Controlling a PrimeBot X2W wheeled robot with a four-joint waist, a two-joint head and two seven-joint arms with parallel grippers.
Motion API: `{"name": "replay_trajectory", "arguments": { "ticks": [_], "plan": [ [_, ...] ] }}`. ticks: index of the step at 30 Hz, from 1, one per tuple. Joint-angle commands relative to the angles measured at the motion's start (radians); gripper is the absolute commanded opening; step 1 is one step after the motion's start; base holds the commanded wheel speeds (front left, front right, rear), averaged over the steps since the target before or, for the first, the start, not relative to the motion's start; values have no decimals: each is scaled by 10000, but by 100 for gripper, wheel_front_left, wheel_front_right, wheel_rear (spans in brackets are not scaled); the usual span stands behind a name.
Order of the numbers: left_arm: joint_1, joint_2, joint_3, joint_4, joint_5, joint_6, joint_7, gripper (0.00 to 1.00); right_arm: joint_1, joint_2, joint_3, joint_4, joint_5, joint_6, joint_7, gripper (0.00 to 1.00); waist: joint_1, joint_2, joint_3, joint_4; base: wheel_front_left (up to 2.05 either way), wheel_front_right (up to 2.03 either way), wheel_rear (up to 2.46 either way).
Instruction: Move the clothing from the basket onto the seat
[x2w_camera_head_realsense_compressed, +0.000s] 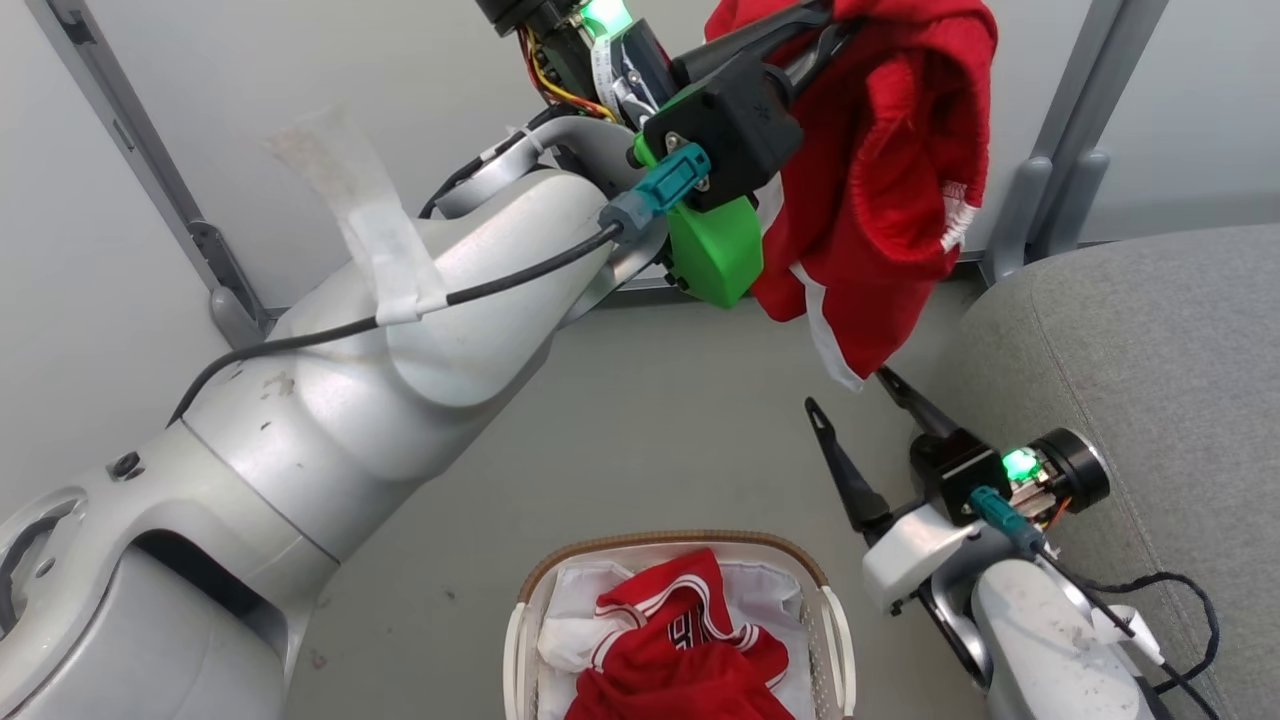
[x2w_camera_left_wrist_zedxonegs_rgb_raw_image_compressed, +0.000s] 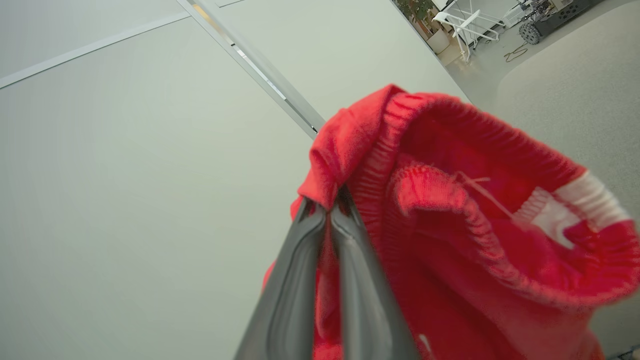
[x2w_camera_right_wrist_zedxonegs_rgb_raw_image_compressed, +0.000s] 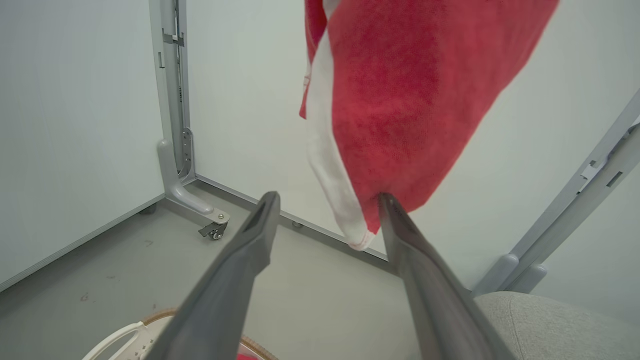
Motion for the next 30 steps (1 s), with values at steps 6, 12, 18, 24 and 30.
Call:
{"name": "replay_trajectory", "arguments": {
  "ticks": [6, 12, 18, 24, 30],
  "plan": [
    [-162, 6, -181, -275, -203, 21, 5, 0, -540, -51, -1095, -516, -455, -8, -48, 100, 1, 0, 27, 183, 0, 0, 0],
    [-111, 53, -158, -570, -282, 21, 5, 0, -888, -46, -1425, -381, -683, -8, -48, 100, 1, 0, 23, 265, 0, 0, 0],
    [154, 102, -32, -786, -310, 21, 5, 0, -1267, -52, -1028, -11, -642, -8, -48, 96, 1, 0, 41, 299, 0, 0, 0],
    [633, 246, 202, -602, -431, 21, 5, 0, -1470, -49, -802, -133, -389, -8, -49, 0, 1, 0, 10, 243, 0, 0, 0],
    [1113, 466, 411, -242, -479, 23, 5, 0, -1361, -48, -730, -410, -330, -10, -48, 0, 1, 0, -21, 182, 0, 0, 0]
  ]
}}
